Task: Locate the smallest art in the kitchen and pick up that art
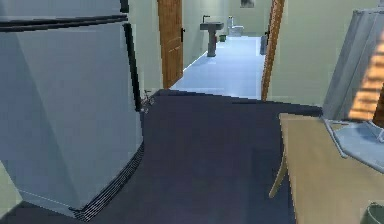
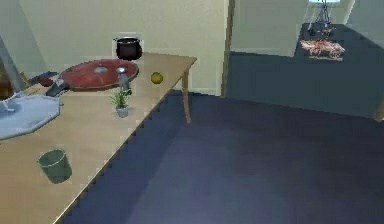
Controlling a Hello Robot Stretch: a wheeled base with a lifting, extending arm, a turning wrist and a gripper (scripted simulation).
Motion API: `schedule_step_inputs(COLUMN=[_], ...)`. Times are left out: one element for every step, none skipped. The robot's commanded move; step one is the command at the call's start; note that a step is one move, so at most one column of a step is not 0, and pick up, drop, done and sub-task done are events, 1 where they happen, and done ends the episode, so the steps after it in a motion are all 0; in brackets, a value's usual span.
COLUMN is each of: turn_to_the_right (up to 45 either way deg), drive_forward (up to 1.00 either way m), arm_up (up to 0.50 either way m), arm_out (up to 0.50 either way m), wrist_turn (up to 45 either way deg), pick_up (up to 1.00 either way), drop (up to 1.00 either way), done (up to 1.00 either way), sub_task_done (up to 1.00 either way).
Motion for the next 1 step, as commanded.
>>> schedule_step_inputs(turn_to_the_right=[-27.0], drive_forward=[0.0], arm_up=[0.0], arm_out=[0.0], wrist_turn=[0.0], pick_up=[0.0], drop=[0.0], done=[0.0], sub_task_done=[0.0])
